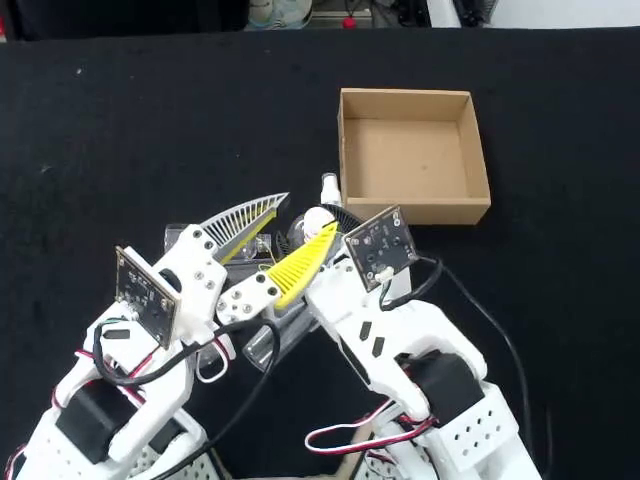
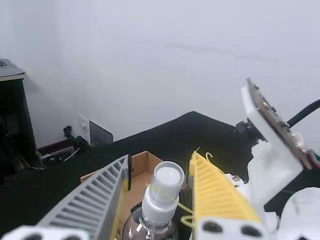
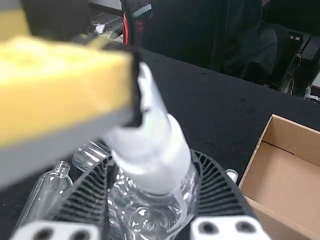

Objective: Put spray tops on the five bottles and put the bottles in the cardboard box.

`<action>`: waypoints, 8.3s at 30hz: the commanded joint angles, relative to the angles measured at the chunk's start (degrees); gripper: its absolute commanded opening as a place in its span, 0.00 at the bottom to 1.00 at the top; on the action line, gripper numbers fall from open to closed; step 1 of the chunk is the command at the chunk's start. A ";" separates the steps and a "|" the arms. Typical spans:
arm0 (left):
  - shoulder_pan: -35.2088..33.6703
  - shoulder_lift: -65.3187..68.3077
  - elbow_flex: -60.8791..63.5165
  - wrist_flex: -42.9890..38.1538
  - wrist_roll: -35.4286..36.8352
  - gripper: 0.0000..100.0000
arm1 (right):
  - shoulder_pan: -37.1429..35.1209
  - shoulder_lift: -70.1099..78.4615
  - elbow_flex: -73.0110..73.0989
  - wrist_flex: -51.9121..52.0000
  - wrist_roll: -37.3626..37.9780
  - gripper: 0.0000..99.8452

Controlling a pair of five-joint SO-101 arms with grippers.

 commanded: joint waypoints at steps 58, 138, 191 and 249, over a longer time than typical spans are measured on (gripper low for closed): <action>-5.41 9.32 -1.19 -3.96 -0.88 0.19 | -0.35 -0.75 -0.22 0.18 0.00 0.09; -33.89 -20.22 41.54 2.90 7.12 0.19 | 27.69 75.21 -24.22 -72.00 2.81 0.09; -31.43 -20.22 43.56 1.58 6.77 0.19 | 27.16 113.27 -51.47 -78.33 2.73 0.10; -31.96 -20.04 45.41 -3.34 6.77 0.19 | 23.38 113.10 -50.68 -73.85 2.46 0.31</action>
